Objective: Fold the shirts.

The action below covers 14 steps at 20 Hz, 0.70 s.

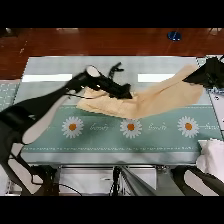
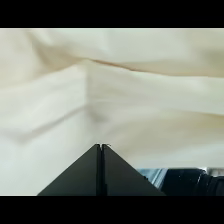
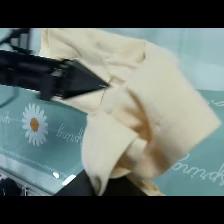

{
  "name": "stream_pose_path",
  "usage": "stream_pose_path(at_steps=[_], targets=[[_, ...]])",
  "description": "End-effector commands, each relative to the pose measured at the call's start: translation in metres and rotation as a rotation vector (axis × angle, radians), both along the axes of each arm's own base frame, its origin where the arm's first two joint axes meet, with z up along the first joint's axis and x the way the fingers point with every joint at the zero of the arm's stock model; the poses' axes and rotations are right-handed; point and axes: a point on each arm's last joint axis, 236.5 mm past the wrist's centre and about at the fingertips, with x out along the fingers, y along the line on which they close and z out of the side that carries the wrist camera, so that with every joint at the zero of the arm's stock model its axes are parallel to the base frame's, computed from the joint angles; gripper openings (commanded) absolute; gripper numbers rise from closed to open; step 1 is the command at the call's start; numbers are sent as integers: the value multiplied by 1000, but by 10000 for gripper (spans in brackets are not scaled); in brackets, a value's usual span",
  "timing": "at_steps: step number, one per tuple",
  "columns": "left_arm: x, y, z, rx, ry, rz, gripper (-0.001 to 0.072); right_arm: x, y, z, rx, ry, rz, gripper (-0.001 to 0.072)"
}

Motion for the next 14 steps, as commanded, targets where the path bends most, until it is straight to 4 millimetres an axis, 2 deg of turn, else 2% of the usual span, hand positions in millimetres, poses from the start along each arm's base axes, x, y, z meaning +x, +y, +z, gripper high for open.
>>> stream_pose_path(at_steps=[1, 2, 4, 6, 8, 9, 11, 12, 14], targets=[[40, 131, 64, 11, -104, 74, 28, 18, -3, 5, -3, -48, -67, 21], [55, 177, 94, 7, -158, 162, 29, 22, 3, 5, -9, -62, -66, 21], [66, 265, 149, 22, -276, 332, 29, 30, 36, 1, 10, -67, -16, 21], [58, 342, 191, 57, -369, 486, 29, 42, 82, -6, 38, -80, 39, 21], [42, 398, 217, 94, -421, 609, 29, 56, 131, -17, 71, -100, 74, 21], [34, 417, 227, 109, -441, 653, 30, 63, 155, -24, 90, -111, 86, 22], [25, 433, 239, 125, -468, 695, 30, 77, 196, -41, 118, -132, 95, 22], [23, 432, 243, 128, -478, 695, 30, 83, 214, -50, 133, -135, 94, 21], [19, 418, 242, 120, -467, 649, 30, 92, 248, -73, 171, -123, 83, 21]])
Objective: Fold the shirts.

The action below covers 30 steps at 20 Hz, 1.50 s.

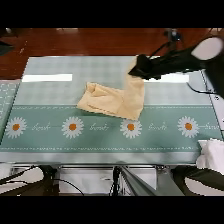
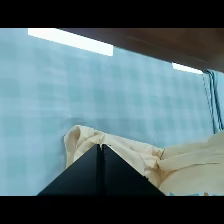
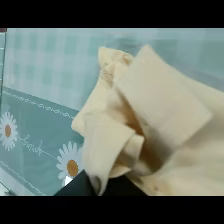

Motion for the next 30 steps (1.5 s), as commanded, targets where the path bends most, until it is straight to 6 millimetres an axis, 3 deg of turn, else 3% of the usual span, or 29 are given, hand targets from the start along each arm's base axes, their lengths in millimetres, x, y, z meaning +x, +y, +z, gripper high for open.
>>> stream_pose_path(at_steps=[1, 5, 7, 8, 9, 10, 12, 14, 17, 19, 21, 22, 23, 24, 25, 26, 27, 29, 30], targets=[[-14, -4, 9, 17, -7, -20, 30, 21, 69, -35, 77, -9, -35, 21], [-18, -52, 7, 30, -8, -162, 30, 20, 118, -86, 113, 62, -52, 22], [-20, -73, 5, 32, -8, -216, 30, 21, 138, -100, 150, 82, -81, 35], [-21, -84, 3, 31, -5, -244, 30, 21, 147, -103, 172, 79, -89, 157], [-23, -93, 0, 34, -4, -273, 30, 19, 158, -101, 195, 57, -76, 413], [-25, -102, -5, 32, 7, -297, 30, 17, 166, -95, 214, 22, -55, 500], [-30, -117, -20, 25, 31, -343, 30, 13, 180, -71, 275, -55, 12, 501], [-35, -127, -41, 11, 78, -375, 30, 13, 180, -40, 343, -106, 50, 499], [-44, -125, -80, 19, 163, -386, 30, 15, 136, 2, 343, -155, 121, 495], [-48, -116, -99, 52, 208, -369, 30, 12, 80, 15, 269, -144, 173, 491], [-50, -104, -113, 109, 242, -352, 35, 6, -6, 0, 59, -61, 145, 444], [-51, -98, -120, 142, 259, -348, 77, 1, -59, -16, -95, -3, 98, 444], [-52, -92, -126, 172, 277, -344, 154, -7, -122, -35, -286, 64, 31, 445], [-54, -87, -132, 197, 294, -340, 186, -17, -184, -50, -477, 131, -39, 448], [-54, -83, -137, 215, 309, -338, 213, -27, -230, -60, -602, 194, -92, 449], [-54, -81, -141, 221, 319, -338, 213, -34, -258, -69, -648, 246, -130, 495], [-54, -80, -144, 222, 328, -338, 213, -38, -265, -79, -613, 280, -157, 535], [-54, -80, -150, 213, 347, -335, 219, -34, -246, -103, -406, 322, -210, 551], [-53, -80, -152, 209, 352, -329, 303, -30, -232, -116, -294, 339, -240, 553]])
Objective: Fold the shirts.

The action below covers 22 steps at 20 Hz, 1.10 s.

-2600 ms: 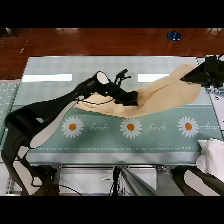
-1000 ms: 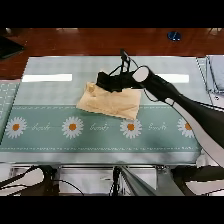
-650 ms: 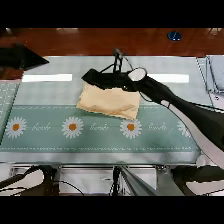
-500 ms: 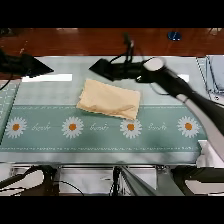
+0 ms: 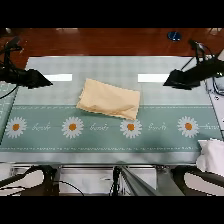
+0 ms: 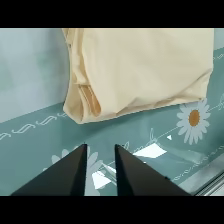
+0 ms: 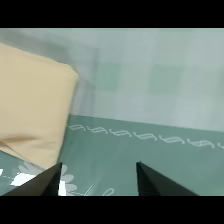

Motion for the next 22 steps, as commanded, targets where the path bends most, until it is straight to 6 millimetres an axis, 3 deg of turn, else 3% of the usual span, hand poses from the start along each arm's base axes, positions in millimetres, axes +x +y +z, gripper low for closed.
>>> stream_pose_path(at_steps=[1, 2, 8, 12, 14, 15, 16, 17, 20, 22], targets=[[-1, 6, -14, 19, 42, 22, 422, -8, -3, -42, 178, 79, -168, 553], [-1, 7, -17, 22, 54, 36, 476, -7, 12, -58, 246, 88, -185, 553], [-1, 11, -21, 39, 67, 42, 477, -16, 99, -125, 397, 167, -129, 554], [-3, 10, -21, 35, 76, 44, 477, -8, 162, -138, 512, 171, -140, 553], [-7, 8, -21, 31, 91, 31, 476, -7, 183, -138, 569, 194, -171, 507], [-10, 7, -21, 29, 99, 25, 477, -6, 192, -135, 599, 193, -172, 360], [-11, 7, -21, 28, 103, 21, 476, -4, 197, -127, 633, 178, -163, 147], [-12, 7, -21, 27, 105, 19, 477, -1, 203, -114, 689, 169, -149, 24], [-12, 6, -21, 25, 109, 24, 476, 8, 206, -38, 888, 77, -17, 22], [-11, 5, -21, 23, 113, 29, 476, 14, 181, 16, 901, -29, 24, 22]])
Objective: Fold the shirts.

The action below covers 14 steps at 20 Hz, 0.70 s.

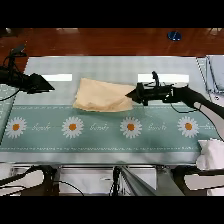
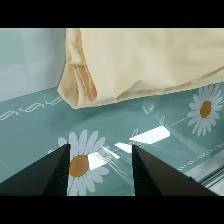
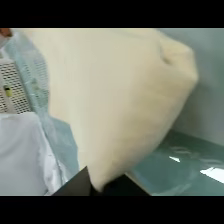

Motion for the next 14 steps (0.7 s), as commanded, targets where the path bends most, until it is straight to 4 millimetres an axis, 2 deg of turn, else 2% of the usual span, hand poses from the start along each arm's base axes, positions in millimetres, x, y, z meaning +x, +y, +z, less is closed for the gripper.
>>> stream_pose_path(at_steps=[1, 4, 6, 8, 11, 14], targets=[[0, -1, 0, -3, 6, 4, 476, 6, -29, 94, 90, -164, -5, 21], [0, -1, 0, -9, 17, 20, 476, 6, -111, 152, -61, -230, -182, 21], [0, -1, 0, -10, 20, 25, 476, -7, -170, 184, -140, -244, -336, 21], [0, -1, 0, -10, 20, 25, 475, -30, -222, 204, -205, -231, -469, 21], [0, -1, 0, -11, 20, 25, 475, -84, -288, 205, -315, -125, -600, 21], [2, -6, 4, -35, 10, 27, 469, -148, -337, 185, -421, 72, -686, 21]])
